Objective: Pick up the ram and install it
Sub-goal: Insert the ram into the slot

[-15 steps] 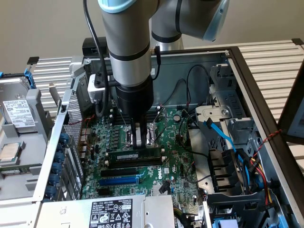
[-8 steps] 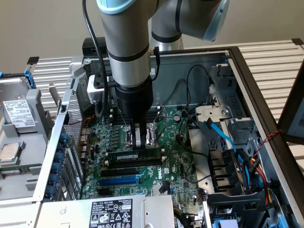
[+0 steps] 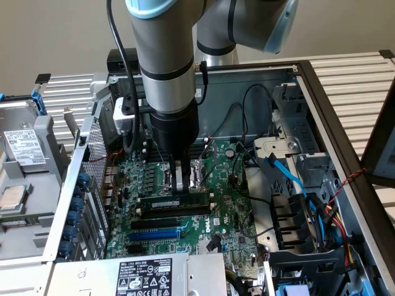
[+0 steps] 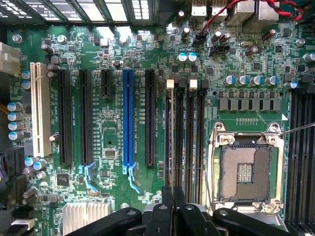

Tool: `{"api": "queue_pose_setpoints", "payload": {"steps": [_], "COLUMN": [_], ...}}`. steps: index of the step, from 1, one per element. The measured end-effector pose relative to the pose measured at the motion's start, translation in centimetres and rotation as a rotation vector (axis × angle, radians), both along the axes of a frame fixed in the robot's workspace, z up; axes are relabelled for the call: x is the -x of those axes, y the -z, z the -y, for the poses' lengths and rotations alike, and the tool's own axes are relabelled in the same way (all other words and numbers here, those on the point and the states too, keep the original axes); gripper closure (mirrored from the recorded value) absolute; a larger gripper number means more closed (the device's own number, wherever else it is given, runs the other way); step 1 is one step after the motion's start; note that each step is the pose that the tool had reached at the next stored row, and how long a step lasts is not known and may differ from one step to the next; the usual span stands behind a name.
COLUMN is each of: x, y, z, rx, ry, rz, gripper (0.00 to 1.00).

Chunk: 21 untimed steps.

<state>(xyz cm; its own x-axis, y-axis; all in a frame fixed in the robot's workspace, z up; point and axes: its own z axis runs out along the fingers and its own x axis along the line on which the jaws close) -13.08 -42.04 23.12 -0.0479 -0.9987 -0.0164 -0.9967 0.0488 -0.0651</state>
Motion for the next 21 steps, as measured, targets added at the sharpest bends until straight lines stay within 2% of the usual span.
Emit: {"api": "queue_pose_setpoints", "payload": {"steps": [10,13,17,21], "x": [0.00,0.00,-0.02,0.00], "y": [0.06,0.13,0.18,0.20], "z": [0.09,0.08,0.08,0.08], "rx": [-0.0002,-0.0018,-0.0056,-0.0061], "ry": [0.012,0.012,0.012,0.012], "rz": [-0.0014,-0.0037,-0.0101,-0.0110], "gripper": [0.88,0.88,0.88,0.88]}}
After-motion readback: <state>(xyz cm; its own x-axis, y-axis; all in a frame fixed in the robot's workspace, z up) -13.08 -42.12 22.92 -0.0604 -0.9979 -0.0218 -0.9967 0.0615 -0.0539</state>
